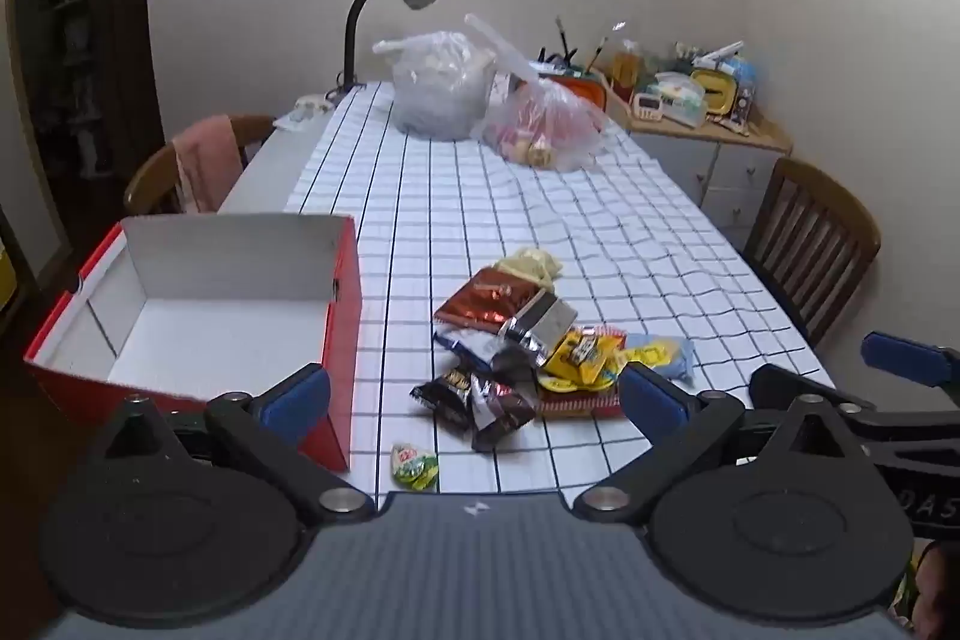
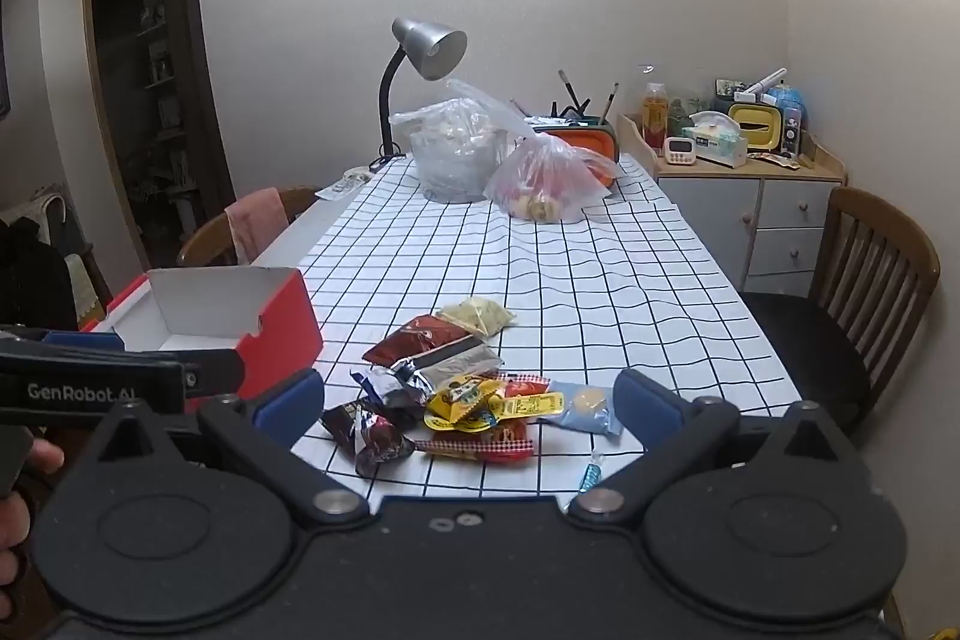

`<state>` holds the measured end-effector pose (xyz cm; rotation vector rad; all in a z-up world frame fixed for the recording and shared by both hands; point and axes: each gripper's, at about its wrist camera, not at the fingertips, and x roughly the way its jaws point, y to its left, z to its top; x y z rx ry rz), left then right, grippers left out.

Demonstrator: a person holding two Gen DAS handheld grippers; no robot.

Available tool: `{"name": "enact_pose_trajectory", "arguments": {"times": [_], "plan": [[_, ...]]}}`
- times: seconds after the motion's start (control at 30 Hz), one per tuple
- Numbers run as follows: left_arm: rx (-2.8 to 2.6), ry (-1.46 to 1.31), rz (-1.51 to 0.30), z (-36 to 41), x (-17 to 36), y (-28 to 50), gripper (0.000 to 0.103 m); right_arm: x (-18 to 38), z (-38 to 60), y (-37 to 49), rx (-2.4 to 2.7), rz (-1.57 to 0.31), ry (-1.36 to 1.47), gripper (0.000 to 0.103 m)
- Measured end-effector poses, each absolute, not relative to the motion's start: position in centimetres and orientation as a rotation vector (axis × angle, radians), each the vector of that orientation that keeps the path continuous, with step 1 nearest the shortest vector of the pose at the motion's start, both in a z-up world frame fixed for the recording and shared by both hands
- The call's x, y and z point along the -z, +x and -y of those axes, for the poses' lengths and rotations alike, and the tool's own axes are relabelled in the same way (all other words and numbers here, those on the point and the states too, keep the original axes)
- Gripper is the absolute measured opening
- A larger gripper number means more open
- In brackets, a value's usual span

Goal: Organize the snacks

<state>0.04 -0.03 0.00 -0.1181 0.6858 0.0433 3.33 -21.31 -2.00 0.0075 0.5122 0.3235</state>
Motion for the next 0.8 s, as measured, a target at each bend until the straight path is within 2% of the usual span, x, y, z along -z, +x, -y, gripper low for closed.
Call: {"name": "enact_pose_trajectory", "arguments": {"times": [0.37,0.8], "plan": [[-0.067,-0.074,-0.612,-0.3,-1.1,-0.6,0.103,1.3,20.6,3.3,-0.339,-0.497,-0.005,0.103],[-0.091,-0.061,-0.634,0.0,-0.9,-0.5,0.103,1.6,20.1,3.0,-0.330,-0.499,-0.036,0.103]]}}
